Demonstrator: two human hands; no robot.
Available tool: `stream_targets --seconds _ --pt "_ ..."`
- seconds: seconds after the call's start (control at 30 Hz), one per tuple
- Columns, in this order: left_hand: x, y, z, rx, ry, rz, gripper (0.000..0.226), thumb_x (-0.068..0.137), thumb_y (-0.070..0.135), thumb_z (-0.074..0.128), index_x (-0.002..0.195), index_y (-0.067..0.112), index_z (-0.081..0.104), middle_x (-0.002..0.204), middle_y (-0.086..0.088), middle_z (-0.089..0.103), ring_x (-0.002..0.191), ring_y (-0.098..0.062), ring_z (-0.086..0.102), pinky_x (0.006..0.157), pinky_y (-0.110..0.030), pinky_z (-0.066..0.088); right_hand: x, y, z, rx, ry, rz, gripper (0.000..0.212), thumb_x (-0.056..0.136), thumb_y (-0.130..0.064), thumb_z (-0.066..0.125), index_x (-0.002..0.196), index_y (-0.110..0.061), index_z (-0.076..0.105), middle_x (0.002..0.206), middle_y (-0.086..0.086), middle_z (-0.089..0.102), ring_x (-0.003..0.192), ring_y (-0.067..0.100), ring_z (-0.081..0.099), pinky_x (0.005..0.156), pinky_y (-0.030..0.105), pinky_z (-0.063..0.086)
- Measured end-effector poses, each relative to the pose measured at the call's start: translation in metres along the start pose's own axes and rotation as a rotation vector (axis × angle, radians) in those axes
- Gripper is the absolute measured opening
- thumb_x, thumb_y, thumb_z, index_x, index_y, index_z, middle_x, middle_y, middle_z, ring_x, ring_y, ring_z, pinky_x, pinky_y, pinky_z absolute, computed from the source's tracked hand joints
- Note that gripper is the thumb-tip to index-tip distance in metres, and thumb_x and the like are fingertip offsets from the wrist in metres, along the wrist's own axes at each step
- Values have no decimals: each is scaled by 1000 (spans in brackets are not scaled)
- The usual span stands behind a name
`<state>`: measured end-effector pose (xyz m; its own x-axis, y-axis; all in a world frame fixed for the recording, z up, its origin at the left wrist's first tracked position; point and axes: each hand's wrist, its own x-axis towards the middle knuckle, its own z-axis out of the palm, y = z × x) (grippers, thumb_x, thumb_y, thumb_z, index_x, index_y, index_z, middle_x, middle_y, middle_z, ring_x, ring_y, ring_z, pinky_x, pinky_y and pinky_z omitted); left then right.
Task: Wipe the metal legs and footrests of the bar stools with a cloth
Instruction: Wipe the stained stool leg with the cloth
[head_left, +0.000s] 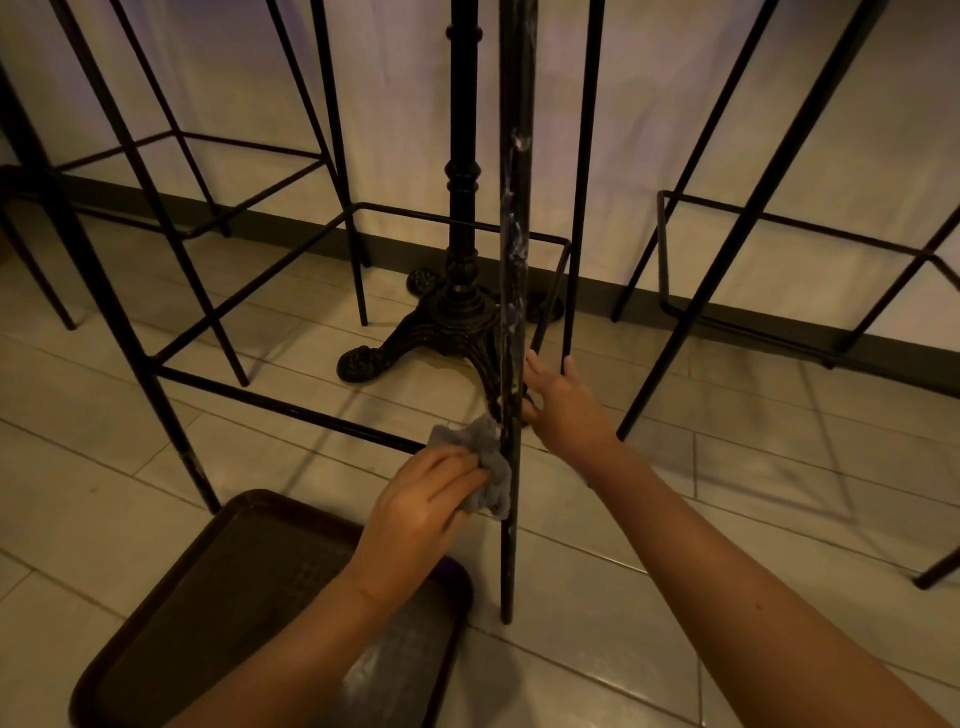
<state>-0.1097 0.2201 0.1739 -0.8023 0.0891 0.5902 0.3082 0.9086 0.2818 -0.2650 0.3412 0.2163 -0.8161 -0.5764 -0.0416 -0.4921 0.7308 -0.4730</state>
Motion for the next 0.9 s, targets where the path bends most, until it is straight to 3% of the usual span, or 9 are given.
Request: stream_targets --seconds 0.1,0.27,0.4,0.5,0.67,0.8,0.9 --pt "-8 1 -5 -40 -35 1 27 81 19 54 100 3 67 103 -10 68 108 -11 52 104 -17 35 1 0 -1 8 -8 4 55 94 -37 44 144 -27 25 154 -10 11 141 27 -7 110 47 21" --pt "13 -2 -10 -277 -70 -189 51 77 13 59 127 15 48 114 -9 60 110 1 46 100 -2 29 2 0 0 7 -14 4 53 94 -36 44 144 -27 26 154 -10 10 141 28 -7 110 45 20" --pt "21 -3 -8 -358 -123 -235 53 80 39 51 130 24 41 121 4 54 113 6 43 98 -2 31 3 1 0 -19 -4 2 53 94 -37 44 143 -28 28 154 -10 10 141 28 -5 110 44 20" --pt "18 -2 -4 -376 -101 -233 51 84 38 48 132 22 42 131 10 41 120 6 38 101 -3 30 4 1 1 -18 -3 -4 52 94 -38 45 143 -27 30 154 -9 11 141 29 -5 111 43 18" --pt "22 5 3 -373 13 -246 35 84 2 57 119 3 57 113 2 48 108 16 42 94 -1 34 4 0 1 -21 0 10 53 94 -38 45 143 -27 28 154 -10 9 141 28 -6 111 42 18" --pt "13 3 9 -296 32 -243 35 75 4 57 109 5 63 106 6 51 102 0 50 94 -10 41 3 0 2 -8 0 13 52 94 -36 45 143 -26 29 154 -10 10 141 28 -6 111 44 18" --pt "9 4 13 -227 41 -196 29 78 12 52 104 3 64 109 6 48 107 -8 50 101 -11 36 2 0 3 1 7 16 51 94 -36 45 142 -26 31 154 -11 10 141 28 -6 111 44 19"
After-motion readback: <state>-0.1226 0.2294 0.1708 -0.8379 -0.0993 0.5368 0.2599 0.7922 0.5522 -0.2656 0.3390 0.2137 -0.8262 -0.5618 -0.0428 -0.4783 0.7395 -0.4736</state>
